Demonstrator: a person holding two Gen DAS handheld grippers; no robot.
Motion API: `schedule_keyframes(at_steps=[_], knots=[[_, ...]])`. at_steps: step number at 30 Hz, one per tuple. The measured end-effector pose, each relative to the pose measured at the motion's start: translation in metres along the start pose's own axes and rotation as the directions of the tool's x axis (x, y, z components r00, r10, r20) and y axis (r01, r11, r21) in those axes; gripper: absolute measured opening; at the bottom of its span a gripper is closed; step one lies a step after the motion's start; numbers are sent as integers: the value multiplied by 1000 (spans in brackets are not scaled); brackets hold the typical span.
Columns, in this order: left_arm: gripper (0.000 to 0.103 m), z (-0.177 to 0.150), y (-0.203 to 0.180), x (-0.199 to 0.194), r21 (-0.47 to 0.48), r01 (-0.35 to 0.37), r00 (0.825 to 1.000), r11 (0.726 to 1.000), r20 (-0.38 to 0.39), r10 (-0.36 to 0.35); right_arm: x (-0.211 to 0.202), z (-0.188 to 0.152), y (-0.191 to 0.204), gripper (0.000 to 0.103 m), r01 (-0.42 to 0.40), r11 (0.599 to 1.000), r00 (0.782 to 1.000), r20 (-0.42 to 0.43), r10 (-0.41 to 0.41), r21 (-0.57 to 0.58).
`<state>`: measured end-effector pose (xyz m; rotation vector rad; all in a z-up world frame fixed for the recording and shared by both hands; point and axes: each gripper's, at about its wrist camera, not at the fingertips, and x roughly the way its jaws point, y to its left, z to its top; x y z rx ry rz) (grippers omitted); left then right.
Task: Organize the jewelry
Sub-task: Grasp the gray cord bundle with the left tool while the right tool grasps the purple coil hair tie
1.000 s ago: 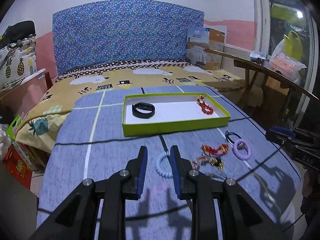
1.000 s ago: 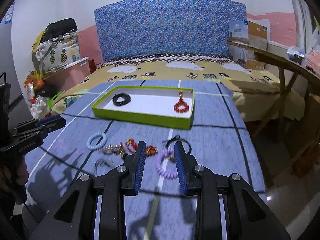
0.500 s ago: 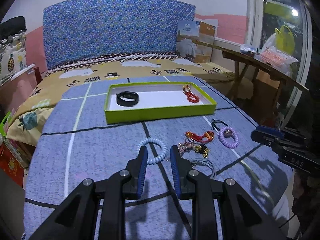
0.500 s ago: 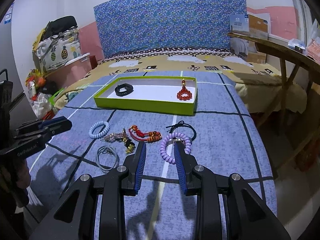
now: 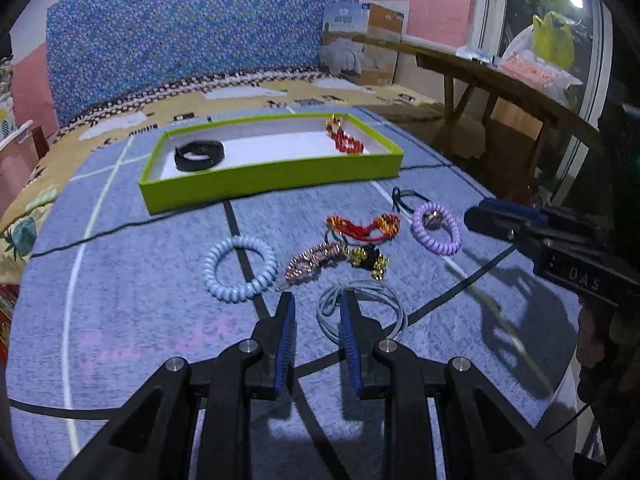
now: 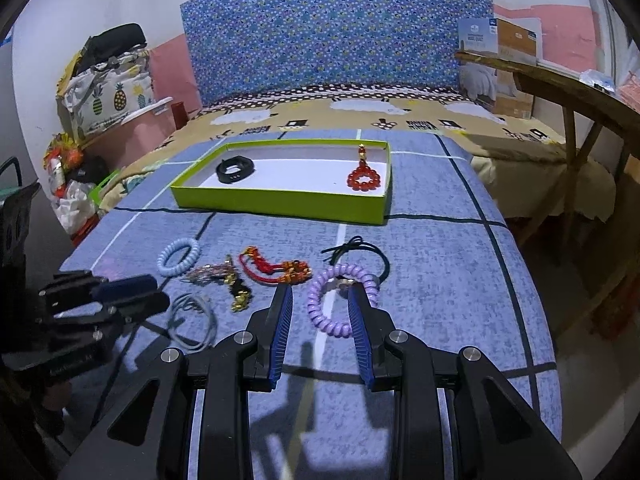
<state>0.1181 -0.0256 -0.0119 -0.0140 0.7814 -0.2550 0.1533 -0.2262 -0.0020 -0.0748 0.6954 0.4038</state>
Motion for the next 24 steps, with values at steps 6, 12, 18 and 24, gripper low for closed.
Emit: schedule_keyframes(at_steps=[6, 12, 18, 24], knots=[[24, -2, -4, 12, -3, -6, 999, 1000, -46, 6, 17, 3, -15, 30, 28, 999, 999, -44, -27, 22], [18, -2, -8, 16, 21, -23, 998, 1000, -58, 24, 40, 1, -31, 30, 24, 997, 990, -137, -15, 68], [3, -2, -10, 16, 30, -15, 998, 999, -55, 17, 43, 0, -28, 10, 17, 999, 986, -165, -10, 39], [2, -1, -6, 6, 14, -1, 1000, 1000, -18, 1, 30, -3, -26, 9, 12, 999, 991, -135, -5, 51]])
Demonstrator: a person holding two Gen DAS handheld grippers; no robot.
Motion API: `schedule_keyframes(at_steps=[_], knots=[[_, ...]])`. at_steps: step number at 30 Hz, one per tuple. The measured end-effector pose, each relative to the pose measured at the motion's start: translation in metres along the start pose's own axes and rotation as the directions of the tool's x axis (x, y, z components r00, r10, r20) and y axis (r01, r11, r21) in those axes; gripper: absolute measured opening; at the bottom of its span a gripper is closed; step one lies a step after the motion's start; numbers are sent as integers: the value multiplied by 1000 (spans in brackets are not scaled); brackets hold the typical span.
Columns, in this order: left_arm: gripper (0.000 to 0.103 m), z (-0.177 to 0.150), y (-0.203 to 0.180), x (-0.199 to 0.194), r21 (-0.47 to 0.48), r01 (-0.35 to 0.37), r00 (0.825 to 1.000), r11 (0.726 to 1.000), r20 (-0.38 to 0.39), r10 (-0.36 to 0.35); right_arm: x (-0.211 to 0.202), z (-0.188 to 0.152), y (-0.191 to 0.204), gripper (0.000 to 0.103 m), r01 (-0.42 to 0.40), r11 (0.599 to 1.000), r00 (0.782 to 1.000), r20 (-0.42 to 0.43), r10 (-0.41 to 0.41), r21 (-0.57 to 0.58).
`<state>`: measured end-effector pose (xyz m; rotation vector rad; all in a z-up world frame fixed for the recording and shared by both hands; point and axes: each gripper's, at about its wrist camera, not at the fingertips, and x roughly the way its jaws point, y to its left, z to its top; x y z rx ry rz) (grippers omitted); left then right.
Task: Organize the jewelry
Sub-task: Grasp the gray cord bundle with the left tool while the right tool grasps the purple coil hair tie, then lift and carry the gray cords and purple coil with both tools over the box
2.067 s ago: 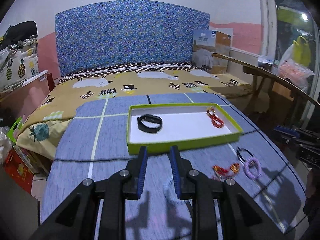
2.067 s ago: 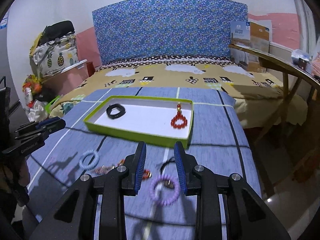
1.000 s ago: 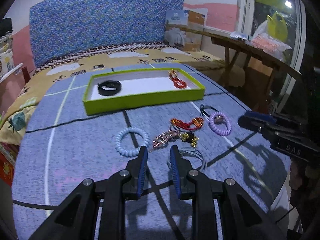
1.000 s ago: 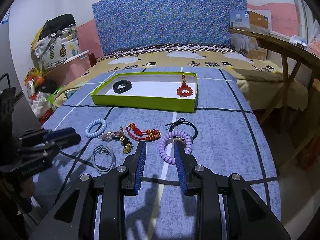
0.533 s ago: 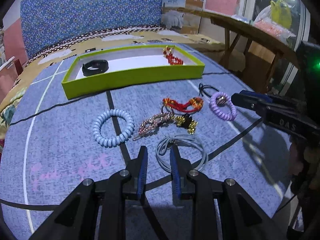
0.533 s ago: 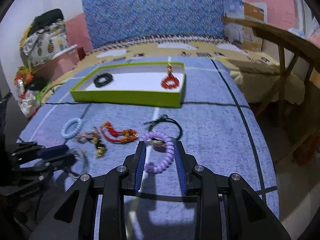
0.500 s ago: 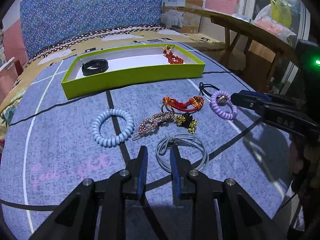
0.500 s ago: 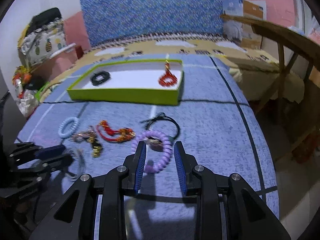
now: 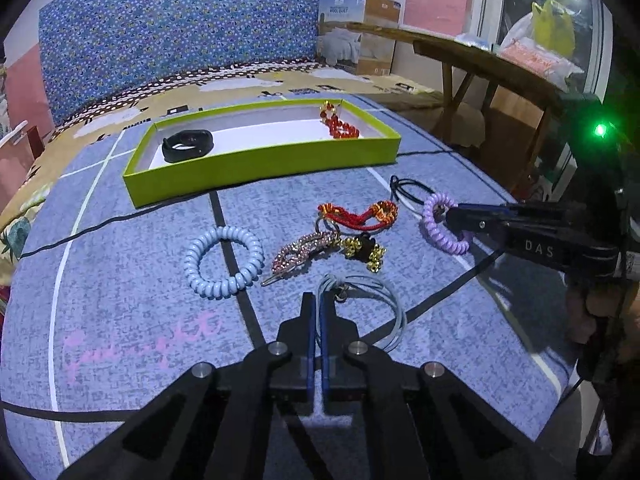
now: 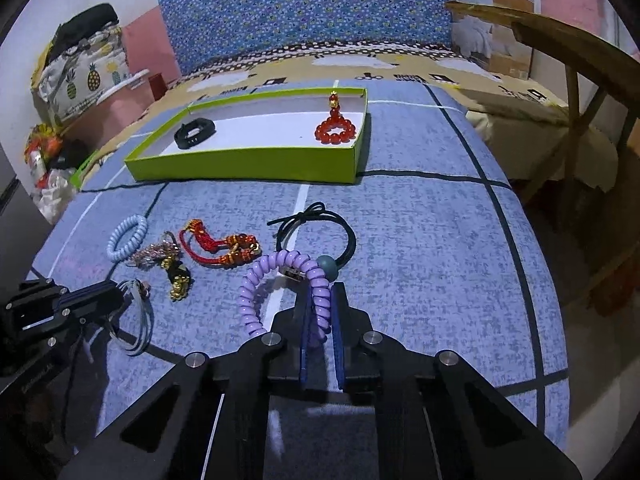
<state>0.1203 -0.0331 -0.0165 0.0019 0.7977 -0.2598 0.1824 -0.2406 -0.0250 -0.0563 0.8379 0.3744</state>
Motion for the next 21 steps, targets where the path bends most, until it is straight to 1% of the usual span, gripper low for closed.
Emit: schedule_keyframes(at_steps=[12, 21], knots=[[2, 7, 9, -26, -45, 25, 997, 999, 71, -21, -35, 0, 4, 9, -19, 1000, 997, 80, 18, 21], [2, 24, 19, -36, -55, 8, 994, 998, 109, -2, -43, 16, 13, 9, -31, 1000, 993, 118, 31, -5]])
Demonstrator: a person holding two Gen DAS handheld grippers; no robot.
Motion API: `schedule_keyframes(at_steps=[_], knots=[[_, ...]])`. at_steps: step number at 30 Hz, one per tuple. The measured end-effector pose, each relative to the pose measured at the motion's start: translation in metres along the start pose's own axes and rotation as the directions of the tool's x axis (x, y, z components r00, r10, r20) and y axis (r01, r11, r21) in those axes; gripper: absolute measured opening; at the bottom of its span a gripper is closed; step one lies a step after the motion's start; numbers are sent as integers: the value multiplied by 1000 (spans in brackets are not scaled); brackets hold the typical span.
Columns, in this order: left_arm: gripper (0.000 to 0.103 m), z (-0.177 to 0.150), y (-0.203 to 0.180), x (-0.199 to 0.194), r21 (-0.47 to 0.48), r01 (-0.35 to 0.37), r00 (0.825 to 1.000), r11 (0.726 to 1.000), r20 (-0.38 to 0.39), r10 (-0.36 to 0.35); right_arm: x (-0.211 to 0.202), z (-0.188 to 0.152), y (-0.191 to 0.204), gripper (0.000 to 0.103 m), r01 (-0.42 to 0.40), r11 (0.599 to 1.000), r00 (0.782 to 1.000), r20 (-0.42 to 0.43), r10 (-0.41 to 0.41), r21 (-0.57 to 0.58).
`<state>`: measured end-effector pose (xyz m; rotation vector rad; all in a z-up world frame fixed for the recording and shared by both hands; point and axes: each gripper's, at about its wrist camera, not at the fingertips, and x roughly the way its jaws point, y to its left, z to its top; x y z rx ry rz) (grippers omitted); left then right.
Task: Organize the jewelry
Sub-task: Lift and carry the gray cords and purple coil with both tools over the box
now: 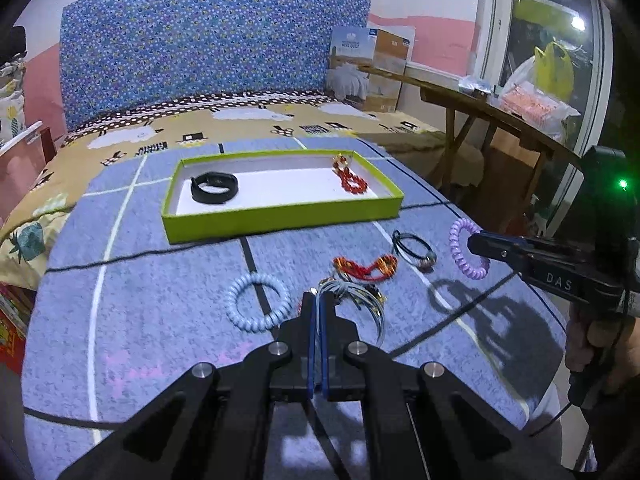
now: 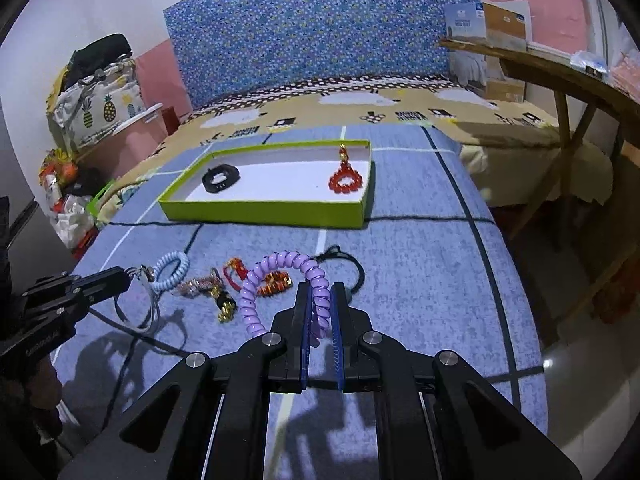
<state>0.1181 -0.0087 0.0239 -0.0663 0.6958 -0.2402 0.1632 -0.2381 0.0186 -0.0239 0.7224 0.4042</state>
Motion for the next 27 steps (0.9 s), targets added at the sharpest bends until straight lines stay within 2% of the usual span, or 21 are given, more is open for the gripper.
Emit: schedule_keyframes(at_steps=[13, 20, 27], knots=[[2, 57, 37, 25, -3, -85, 995, 996, 45, 85, 32, 55, -3, 9, -8, 1000, 1000, 29, 9, -27], [2, 83, 68, 62, -37, -129, 992, 991, 13, 129, 60, 87, -2, 9, 5, 998, 1000, 30, -3, -63], [2, 95, 86, 94, -48, -172, 985, 984, -23, 171, 103, 101, -7, 9, 15, 998, 1000, -21, -17, -65]])
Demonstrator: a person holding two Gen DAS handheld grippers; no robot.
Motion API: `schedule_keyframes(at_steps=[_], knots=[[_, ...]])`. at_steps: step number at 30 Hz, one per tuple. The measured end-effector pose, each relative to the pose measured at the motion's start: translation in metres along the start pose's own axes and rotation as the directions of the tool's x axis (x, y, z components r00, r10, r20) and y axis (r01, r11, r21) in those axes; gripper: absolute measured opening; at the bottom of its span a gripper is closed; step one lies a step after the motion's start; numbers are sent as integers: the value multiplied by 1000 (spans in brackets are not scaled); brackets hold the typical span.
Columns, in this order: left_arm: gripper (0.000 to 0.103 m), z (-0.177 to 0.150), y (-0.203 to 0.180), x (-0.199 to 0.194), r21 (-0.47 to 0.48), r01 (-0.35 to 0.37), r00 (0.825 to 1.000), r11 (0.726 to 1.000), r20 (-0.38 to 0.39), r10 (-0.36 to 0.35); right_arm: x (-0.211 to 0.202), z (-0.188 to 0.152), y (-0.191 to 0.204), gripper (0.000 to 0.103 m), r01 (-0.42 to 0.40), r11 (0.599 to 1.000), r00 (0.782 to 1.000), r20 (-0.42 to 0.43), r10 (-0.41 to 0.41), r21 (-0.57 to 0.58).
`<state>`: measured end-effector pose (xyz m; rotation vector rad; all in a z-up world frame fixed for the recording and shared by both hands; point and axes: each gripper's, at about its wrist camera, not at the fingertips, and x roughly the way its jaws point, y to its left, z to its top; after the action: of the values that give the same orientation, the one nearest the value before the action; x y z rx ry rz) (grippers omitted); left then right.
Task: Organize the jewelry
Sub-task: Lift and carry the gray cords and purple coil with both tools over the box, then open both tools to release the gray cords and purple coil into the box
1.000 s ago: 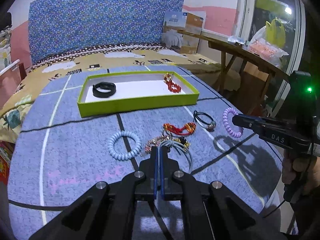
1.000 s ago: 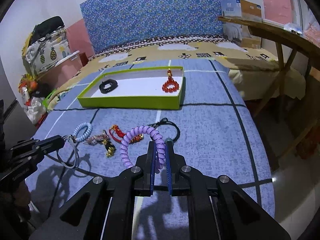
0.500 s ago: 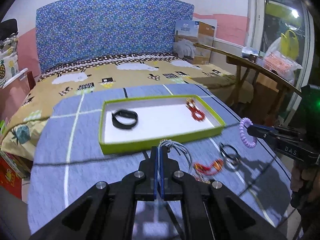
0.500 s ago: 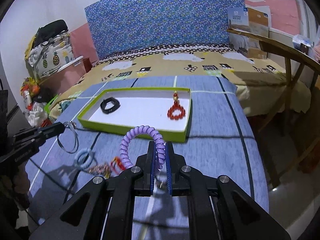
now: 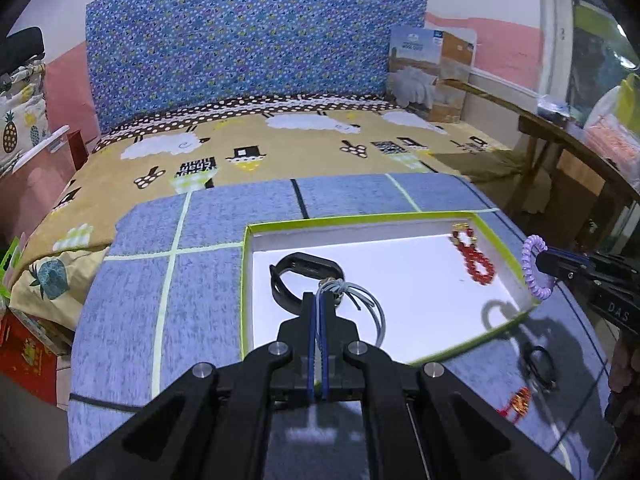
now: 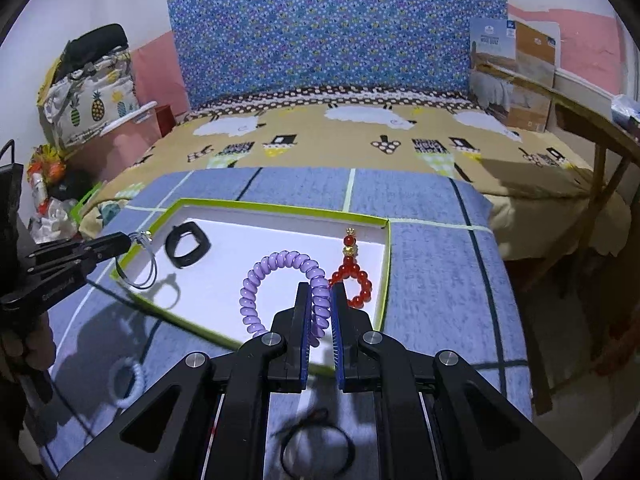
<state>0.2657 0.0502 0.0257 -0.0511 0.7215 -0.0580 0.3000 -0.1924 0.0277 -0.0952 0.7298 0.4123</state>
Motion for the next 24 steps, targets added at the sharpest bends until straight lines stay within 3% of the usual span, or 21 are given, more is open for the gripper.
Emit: schedule_keyframes(at_steps=[10, 16, 24], knots=[[2, -7, 8, 29, -8, -36, 997, 999, -70, 35, 50, -7, -16, 9, 33, 999, 993, -115, -31, 21], [2, -12, 8, 39, -11, -43, 994, 999, -101, 42, 53, -6, -13, 10, 52, 999, 990, -131, -53, -10], [3, -13, 10, 37, -21, -45, 996, 999, -83, 43, 50, -8, -9, 11, 59, 998, 991, -123, -62, -25]])
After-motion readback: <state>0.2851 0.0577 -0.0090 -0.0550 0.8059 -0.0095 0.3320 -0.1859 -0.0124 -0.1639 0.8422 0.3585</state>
